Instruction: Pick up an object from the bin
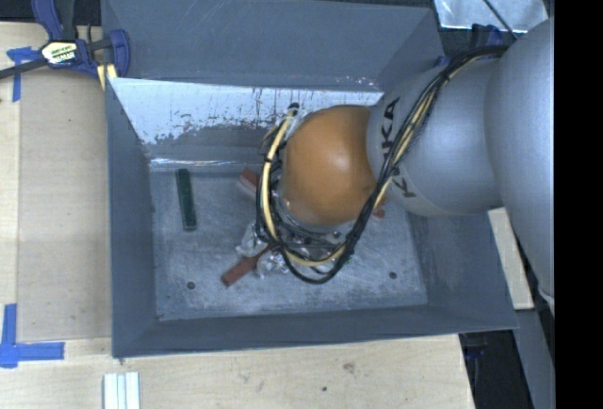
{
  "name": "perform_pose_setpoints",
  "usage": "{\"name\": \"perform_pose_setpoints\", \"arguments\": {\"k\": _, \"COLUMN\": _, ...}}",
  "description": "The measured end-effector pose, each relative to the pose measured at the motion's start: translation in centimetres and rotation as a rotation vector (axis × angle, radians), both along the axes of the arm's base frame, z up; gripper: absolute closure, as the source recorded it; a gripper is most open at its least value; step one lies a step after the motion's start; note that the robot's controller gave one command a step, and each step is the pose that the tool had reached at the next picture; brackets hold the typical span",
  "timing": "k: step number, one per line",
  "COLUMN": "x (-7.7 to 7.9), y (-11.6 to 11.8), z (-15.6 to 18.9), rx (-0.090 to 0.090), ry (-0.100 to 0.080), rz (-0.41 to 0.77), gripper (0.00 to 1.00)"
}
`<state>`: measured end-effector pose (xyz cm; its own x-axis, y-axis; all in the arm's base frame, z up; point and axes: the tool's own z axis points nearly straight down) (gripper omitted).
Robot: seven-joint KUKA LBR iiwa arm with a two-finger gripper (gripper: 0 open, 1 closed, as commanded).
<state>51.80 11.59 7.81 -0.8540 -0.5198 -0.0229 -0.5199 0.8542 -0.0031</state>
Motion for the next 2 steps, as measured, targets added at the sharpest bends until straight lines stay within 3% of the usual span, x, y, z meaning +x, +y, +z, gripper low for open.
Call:
{"name": "perform_pose_setpoints", "arguments": {"k": 1, "x": 0.0, "y": 0.0, "z": 0.0, "rx": 0.0, "ry": 0.0, "rz": 0.0, "gripper": 1.0}}
{"name": "perform_pose_setpoints", "arguments": {"k": 2, "x": 1.7, "y": 1.9, "z": 13.8, "rx": -0.008, "ry": 0.018, "rz": 0.031, "gripper": 1.0}}
